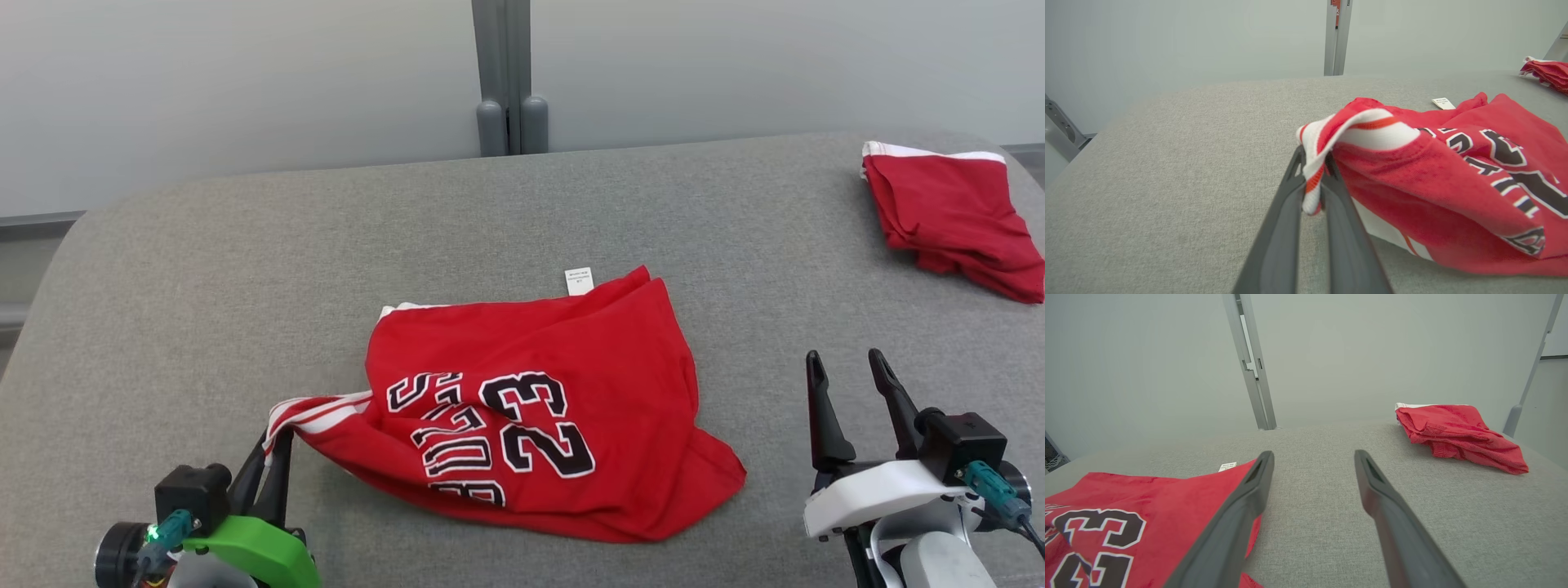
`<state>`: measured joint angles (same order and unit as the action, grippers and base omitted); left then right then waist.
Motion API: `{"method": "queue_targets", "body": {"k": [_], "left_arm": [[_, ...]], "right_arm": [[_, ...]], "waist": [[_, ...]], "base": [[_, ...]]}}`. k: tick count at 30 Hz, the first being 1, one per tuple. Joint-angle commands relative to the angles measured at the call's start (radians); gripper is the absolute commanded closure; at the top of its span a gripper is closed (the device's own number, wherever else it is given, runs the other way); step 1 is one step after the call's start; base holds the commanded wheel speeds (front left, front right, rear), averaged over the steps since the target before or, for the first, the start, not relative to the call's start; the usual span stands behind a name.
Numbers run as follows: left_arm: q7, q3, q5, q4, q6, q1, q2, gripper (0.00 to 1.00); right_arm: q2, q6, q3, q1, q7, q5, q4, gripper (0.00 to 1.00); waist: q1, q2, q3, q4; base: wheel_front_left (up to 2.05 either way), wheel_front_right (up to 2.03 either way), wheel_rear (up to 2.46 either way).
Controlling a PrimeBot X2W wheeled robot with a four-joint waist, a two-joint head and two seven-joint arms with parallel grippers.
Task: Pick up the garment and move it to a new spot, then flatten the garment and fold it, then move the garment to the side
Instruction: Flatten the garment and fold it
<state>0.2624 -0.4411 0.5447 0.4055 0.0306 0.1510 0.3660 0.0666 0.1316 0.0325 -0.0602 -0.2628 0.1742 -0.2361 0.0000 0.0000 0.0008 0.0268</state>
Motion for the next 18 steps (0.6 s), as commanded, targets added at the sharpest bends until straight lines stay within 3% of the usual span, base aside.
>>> {"method": "queue_targets", "body": {"k": [1,2,3,9,18], "left_arm": [[0.003,0.002,0.005,-0.013,0.008,-0.018,-0.006,1.0],[0.003,0.002,0.005,-0.019,0.014,-0.025,-0.01,0.53],[0.003,0.0,0.002,-0.023,0.018,-0.029,-0.013,0.0],[0.003,0.052,-0.03,-0.097,0.041,-0.037,-0.051,0.0],[0.002,0.209,-0.156,-0.262,0.049,-0.096,-0.107,0.0]], "right_arm": [[-0.003,-0.002,-0.001,0.012,-0.003,0.004,-0.004,0.0],[-0.003,-0.002,-0.002,0.013,-0.003,0.004,-0.006,0.0],[-0.003,-0.002,-0.001,0.014,-0.003,0.003,-0.006,0.0],[0.001,-0.002,0.002,0.012,-0.003,0.0,-0.011,0.0],[0.005,-0.002,0.008,0.02,-0.003,-0.001,-0.007,0.0]], "waist": [[0.0,0.0,-0.01,0.013],[0.0,0.0,-0.011,0.015],[0.0,0.0,-0.013,0.016],[0.0,0.0,-0.025,0.023],[0.0,0.0,-0.037,0.038]], "base": [[0.0,0.0,0.0],[0.0,0.0,0.0],[0.0,0.0,0.0],[0.0,0.0,0.0],[0.0,0.0,0.0]]}}
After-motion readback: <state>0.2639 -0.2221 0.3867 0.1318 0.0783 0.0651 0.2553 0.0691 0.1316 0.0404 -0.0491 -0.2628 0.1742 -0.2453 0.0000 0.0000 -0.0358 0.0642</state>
